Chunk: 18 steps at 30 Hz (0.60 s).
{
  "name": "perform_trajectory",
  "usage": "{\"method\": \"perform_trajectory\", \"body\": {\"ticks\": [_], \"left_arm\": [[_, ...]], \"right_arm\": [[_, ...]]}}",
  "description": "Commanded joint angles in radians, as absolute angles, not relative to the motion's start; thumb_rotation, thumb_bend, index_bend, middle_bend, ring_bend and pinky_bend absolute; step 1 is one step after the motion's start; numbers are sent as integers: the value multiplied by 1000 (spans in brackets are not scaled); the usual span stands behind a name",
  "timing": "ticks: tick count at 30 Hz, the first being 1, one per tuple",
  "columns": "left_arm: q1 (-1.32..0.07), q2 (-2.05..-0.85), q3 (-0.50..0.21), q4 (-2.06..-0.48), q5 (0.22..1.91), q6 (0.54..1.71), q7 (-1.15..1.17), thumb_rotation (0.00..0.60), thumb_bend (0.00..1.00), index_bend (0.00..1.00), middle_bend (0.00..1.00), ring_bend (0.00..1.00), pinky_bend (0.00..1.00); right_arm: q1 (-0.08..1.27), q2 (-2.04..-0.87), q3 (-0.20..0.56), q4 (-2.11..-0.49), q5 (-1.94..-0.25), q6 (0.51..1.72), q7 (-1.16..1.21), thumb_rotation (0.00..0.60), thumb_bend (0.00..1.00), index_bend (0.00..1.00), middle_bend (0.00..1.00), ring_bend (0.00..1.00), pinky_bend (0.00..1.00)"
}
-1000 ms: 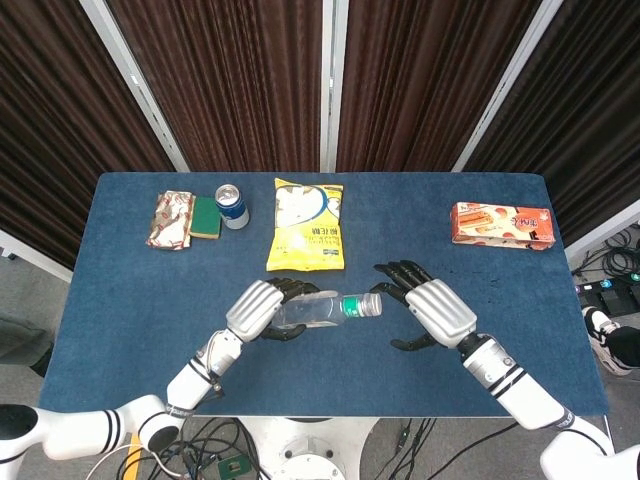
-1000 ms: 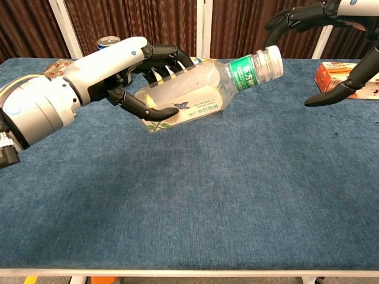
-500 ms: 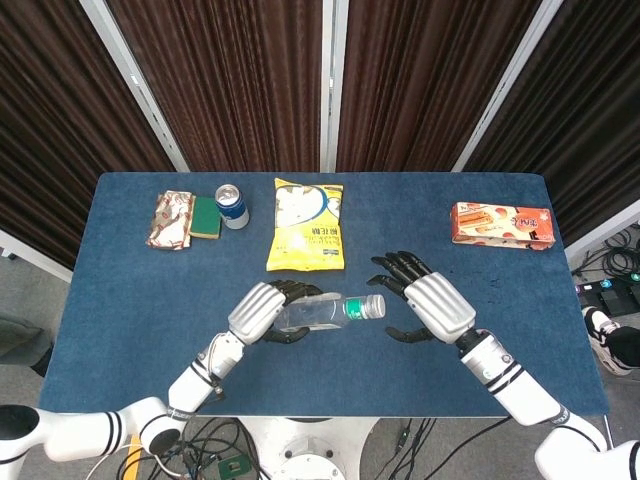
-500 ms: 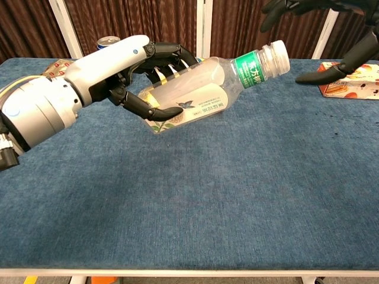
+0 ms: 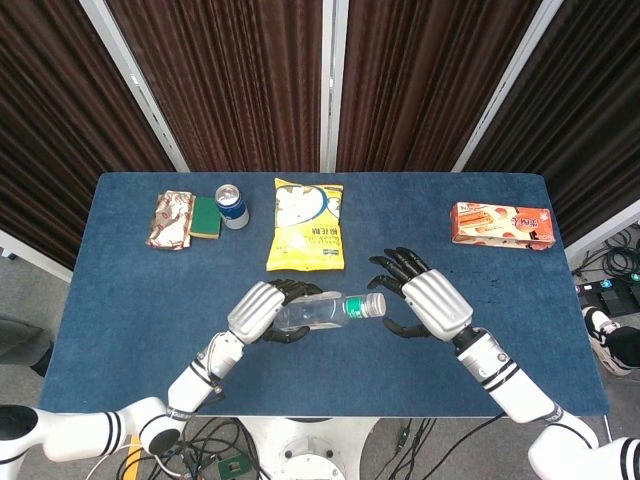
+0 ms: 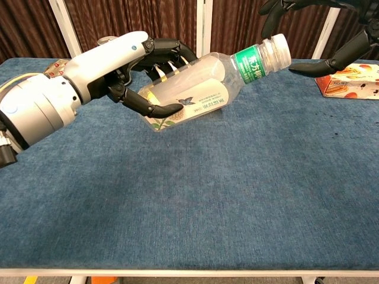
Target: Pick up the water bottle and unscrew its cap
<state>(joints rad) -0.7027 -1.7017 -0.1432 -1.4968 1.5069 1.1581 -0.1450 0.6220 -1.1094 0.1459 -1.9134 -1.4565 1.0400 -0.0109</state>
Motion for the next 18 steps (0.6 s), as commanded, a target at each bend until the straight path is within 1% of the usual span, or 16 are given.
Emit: {"method": "perform_trajectory", "body": {"ticks": [1,11,18], "left_arm": [[-703,-1702,-143,-1496,1507,1158,-145,600,319,376,407,358,426],[-705,-1700,-144,-1497,1505,1154,-142,600,318,375,407,358,426],[-704,-1699,-142,-1499,1503,1152,-141,600,318,375,407,358,426]], "right_arm": [[622,-1110,146,-1913,-1455,1041,-11,600,257,342,113,0,0],[625,-1117,148,-1907,-1453,1041,-14,600,285,379,127,0,0],[621,-1138,155,-1892,-1456,1067,-27,600,334,444,164,0,0]]}}
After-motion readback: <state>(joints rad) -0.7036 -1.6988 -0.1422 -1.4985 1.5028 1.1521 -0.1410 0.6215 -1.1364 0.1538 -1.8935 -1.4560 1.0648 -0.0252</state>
